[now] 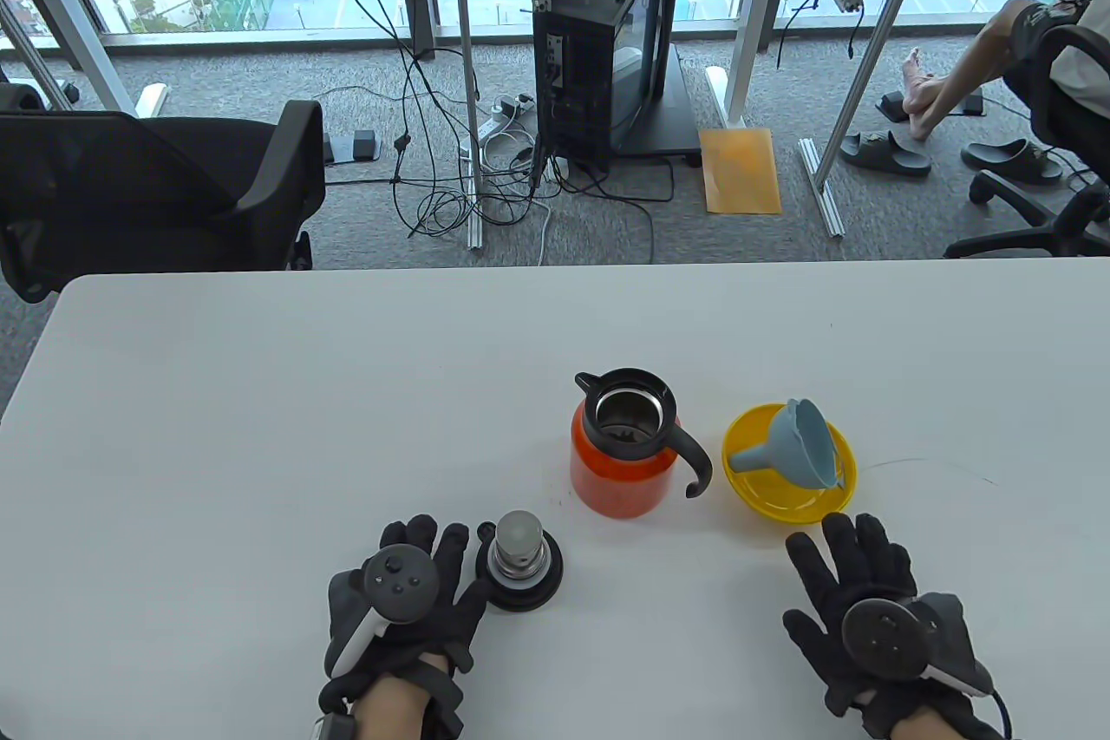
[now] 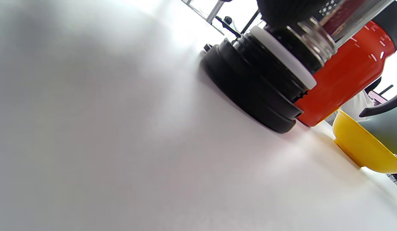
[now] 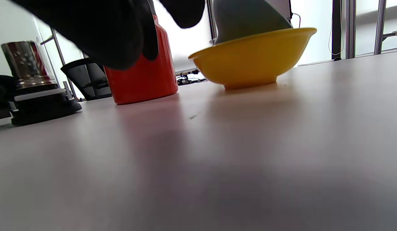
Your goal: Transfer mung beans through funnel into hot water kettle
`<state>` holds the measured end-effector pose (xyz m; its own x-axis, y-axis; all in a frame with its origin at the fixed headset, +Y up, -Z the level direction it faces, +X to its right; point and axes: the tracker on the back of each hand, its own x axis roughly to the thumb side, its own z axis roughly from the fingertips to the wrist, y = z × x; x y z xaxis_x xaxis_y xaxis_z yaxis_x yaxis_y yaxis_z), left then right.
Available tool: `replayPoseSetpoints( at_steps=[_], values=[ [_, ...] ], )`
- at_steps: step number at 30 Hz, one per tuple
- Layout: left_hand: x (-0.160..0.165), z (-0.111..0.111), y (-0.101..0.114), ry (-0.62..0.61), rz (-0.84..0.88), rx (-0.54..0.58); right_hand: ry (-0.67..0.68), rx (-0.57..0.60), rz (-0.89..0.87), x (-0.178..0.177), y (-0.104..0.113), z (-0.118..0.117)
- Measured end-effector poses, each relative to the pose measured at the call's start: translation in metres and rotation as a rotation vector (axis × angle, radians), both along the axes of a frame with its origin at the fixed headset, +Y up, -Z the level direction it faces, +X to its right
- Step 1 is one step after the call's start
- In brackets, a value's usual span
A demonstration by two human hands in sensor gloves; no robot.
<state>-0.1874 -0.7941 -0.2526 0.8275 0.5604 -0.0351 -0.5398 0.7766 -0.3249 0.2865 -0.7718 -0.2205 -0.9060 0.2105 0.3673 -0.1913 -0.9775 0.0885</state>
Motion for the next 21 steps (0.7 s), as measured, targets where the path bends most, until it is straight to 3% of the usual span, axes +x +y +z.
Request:
replayPoseSetpoints(
  at_steps=[6, 10, 21],
  values=[
    [-0.003, 0.000, 0.005, 0.028, -0.032, 0.000, 0.011, 0.040, -0.026, -0.001, 0.001, 0.002],
    [0.001, -0.004, 0.022, 0.035, -0.059, 0.015, 0.008, 0.034, -0.054, 0.002, 0.000, 0.002],
    [0.025, -0.019, 0.092, 0.020, -0.071, 0.088, 0.004, 0.038, -0.123, 0.010, 0.001, 0.002]
  ],
)
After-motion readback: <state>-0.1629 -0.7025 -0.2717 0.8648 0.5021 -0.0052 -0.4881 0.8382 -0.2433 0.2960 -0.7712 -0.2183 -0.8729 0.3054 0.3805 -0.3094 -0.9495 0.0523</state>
